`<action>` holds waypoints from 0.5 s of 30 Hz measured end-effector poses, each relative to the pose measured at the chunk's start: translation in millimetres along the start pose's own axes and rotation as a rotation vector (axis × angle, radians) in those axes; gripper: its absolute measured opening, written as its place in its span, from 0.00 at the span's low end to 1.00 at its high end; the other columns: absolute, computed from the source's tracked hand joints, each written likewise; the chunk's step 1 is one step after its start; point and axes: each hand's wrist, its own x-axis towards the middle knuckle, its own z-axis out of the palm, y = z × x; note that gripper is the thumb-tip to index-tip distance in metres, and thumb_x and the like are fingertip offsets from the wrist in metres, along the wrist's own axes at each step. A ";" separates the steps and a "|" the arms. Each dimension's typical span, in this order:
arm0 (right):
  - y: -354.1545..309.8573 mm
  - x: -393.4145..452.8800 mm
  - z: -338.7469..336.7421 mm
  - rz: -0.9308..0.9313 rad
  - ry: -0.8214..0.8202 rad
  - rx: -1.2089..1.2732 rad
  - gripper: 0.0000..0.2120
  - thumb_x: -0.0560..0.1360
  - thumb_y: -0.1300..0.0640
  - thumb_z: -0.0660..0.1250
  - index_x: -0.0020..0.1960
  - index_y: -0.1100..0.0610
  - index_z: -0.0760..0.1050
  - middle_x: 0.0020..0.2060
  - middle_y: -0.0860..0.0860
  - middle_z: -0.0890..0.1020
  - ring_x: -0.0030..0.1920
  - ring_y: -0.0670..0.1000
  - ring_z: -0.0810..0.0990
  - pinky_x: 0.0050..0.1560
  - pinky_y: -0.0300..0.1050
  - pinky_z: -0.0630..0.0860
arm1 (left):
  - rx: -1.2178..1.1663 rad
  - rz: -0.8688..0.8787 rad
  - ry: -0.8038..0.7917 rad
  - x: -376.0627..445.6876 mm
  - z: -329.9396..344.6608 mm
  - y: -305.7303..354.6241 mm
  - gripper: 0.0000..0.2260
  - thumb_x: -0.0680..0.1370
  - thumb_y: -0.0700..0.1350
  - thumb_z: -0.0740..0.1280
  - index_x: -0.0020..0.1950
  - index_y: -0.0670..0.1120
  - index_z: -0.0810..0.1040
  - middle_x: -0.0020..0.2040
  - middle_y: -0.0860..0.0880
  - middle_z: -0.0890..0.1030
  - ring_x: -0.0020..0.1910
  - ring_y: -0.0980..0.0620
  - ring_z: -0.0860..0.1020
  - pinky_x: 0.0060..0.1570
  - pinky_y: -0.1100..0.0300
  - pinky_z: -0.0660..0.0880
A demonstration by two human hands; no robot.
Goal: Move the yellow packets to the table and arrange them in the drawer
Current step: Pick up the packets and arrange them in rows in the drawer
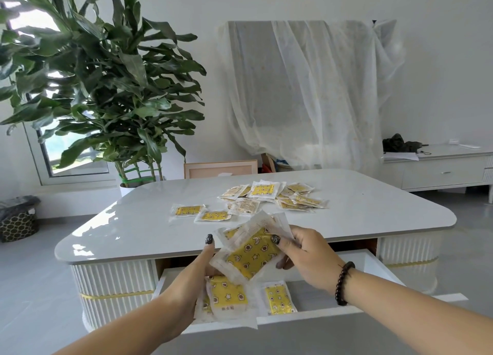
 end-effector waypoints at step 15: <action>8.0 -2.1 1.9 0.214 -0.012 0.249 0.19 0.74 0.56 0.68 0.63 0.45 0.71 0.50 0.58 0.82 0.47 0.61 0.83 0.49 0.61 0.80 | 0.188 0.095 -0.069 -33.7 9.4 -1.6 0.07 0.75 0.38 0.70 0.52 0.40 0.82 0.45 0.42 0.86 0.41 0.44 0.85 0.38 0.54 0.82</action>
